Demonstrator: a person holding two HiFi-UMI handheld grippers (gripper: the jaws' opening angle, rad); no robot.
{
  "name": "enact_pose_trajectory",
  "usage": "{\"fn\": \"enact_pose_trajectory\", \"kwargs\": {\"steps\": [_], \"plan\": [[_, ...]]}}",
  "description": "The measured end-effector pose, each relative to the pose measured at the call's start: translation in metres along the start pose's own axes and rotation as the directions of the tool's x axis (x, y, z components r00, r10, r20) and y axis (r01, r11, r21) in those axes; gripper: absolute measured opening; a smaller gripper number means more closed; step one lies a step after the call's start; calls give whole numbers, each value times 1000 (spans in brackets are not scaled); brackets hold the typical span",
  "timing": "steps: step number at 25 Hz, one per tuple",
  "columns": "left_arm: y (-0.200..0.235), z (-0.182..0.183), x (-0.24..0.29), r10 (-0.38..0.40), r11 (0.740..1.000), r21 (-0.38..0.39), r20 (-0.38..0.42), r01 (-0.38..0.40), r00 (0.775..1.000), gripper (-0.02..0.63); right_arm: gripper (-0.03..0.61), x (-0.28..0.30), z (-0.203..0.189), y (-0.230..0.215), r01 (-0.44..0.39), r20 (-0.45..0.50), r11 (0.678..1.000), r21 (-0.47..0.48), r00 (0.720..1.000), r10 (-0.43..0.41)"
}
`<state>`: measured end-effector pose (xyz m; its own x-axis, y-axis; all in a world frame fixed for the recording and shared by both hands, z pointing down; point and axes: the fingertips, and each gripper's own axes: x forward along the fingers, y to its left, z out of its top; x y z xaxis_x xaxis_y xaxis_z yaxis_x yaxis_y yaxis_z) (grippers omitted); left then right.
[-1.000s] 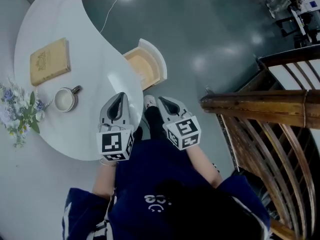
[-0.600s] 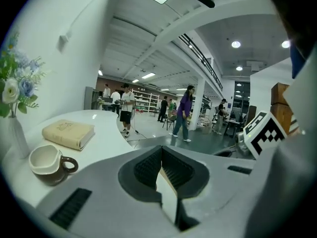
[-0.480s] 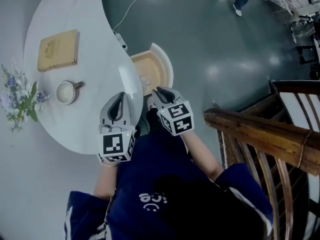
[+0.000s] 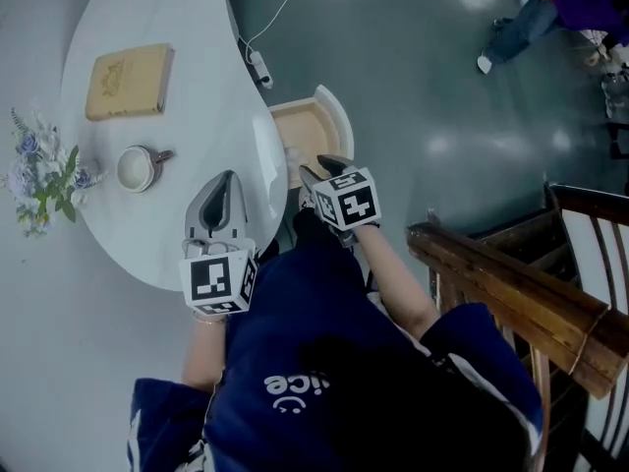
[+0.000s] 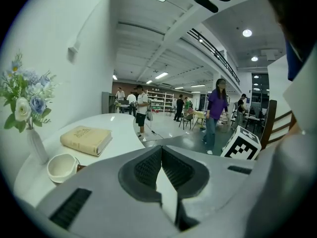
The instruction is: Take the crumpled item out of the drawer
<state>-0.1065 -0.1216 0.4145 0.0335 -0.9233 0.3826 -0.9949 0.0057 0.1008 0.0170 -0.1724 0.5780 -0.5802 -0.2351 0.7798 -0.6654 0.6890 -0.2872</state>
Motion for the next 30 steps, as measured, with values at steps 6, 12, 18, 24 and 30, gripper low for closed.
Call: {"fn": "enact_pose_trajectory", "kwargs": {"steps": [6,12,18,24,30], "plan": [[10,4,1,74,997,-7,-1,-74,997,5,187,47,-1,-20,-57,-148,998,36,987,62],[26,-4,-11,163,987,-10,-29,-163,986,5,193,88,-15,-33,-61,-298,993,99,950,89],[40,-10,-15,233,971,-44,-55,-235,971,5,209,117,-29,-40,-51,-393,981,188,911,123],[39,-17,-15,270,960,-58,-87,-275,959,5,209,141,-42,-47,-65,-498,989,130,859,121],[37,-30,-13,290,951,-74,-132,-301,948,5,219,165,-64,-49,-85,-578,989,118,804,138]]}}
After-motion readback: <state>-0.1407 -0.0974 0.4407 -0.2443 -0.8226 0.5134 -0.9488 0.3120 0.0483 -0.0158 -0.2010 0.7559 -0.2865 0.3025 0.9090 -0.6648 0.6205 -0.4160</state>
